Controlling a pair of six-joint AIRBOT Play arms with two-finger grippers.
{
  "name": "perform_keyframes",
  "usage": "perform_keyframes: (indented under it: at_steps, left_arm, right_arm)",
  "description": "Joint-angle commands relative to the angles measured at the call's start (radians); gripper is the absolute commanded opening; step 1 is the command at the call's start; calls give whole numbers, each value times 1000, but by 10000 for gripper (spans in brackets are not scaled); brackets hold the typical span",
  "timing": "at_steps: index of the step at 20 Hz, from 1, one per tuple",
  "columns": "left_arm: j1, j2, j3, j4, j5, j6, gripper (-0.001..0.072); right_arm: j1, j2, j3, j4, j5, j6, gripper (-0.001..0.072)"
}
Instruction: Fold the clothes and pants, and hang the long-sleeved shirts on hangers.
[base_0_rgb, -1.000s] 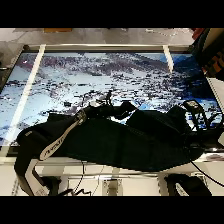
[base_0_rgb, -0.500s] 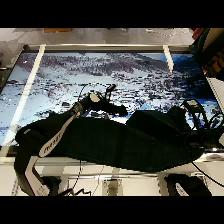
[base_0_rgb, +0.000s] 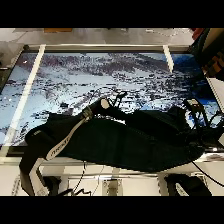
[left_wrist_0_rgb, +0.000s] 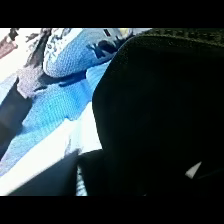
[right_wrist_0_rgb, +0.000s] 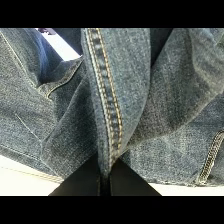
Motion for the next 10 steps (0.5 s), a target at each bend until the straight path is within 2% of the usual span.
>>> perform_keyframes:
  at_steps: [1, 5, 8, 10]
  left_arm:
    - [-24, -5, 10, 10, 80, 6, 37]
    - [36, 13, 87, 50, 158, 81, 39]
    - [100, 65, 192, 263, 214, 80, 39]
    - [134, 115, 248, 434, 255, 81, 40]
  right_arm:
    - [1, 1, 0, 0, -2, 0, 34]
    - [1, 1, 0, -2, -2, 0, 34]
    - [1, 1, 0, -8, -13, -3, 34]
    - [1, 0, 0, -8, -88, -3, 34]
